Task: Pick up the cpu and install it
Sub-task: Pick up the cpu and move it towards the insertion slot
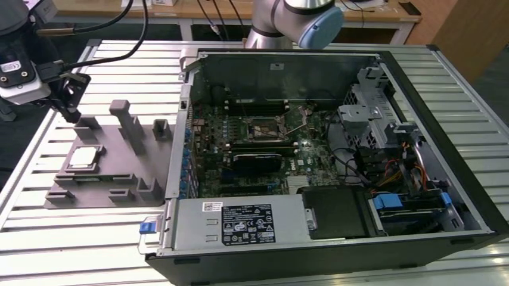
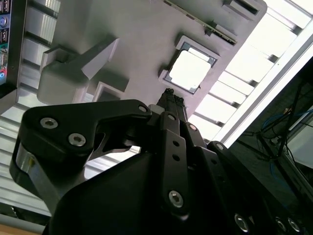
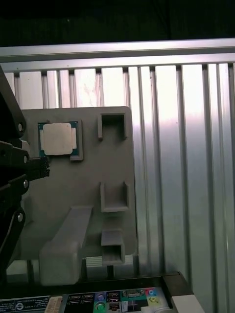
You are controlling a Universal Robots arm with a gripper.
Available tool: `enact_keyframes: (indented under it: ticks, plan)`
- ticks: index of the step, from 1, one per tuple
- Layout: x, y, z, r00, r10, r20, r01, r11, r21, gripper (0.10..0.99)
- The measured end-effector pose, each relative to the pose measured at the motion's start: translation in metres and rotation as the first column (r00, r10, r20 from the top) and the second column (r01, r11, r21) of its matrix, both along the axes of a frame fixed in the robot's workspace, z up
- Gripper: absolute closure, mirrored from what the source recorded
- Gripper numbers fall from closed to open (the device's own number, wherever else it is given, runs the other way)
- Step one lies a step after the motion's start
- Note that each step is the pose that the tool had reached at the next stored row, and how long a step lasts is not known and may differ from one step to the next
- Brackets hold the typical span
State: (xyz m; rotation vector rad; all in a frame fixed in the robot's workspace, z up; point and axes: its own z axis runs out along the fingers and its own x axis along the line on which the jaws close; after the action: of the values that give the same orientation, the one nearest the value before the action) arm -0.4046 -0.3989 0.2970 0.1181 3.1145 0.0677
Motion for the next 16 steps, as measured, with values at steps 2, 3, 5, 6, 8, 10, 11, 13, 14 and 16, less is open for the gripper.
enact_keyframes:
  ticks: [2,3,5,6,8,10,11,13,14,16]
  plan:
    - [-0.0008,0.0000,-0.0014,1.0000,0.000,-0.0001,0.000,1.0000,0.000,0.980]
    - [-0.0011,0.0000,-0.0022,1.0000,0.000,-0.0001,0.000,1.0000,0.000,0.980]
    - [-0.0015,0.0000,-0.0037,1.0000,0.000,0.0000,0.000,1.0000,0.000,0.980]
    - [-0.0016,0.0000,-0.0043,1.0000,0.000,-0.0001,0.000,1.0000,0.000,0.980]
    - [-0.0019,0.0000,-0.0058,1.0000,0.000,-0.0001,0.000,1.0000,0.000,0.980]
    - [-0.0022,0.0000,-0.0071,1.0000,0.000,-0.0001,0.000,1.0000,0.000,0.980]
    - [-0.0023,0.0000,-0.0077,1.0000,0.000,-0.0002,0.000,1.0000,0.000,0.980]
    - [-0.0025,0.0000,-0.0089,1.0000,0.000,-0.0001,0.000,1.0000,0.000,0.980]
    - [-0.0026,0.0000,-0.0095,1.0000,0.000,-0.0001,0.000,1.0000,0.000,0.980]
    - [-0.0029,0.0000,-0.0108,1.0000,0.000,-0.0001,0.000,1.0000,0.000,0.980]
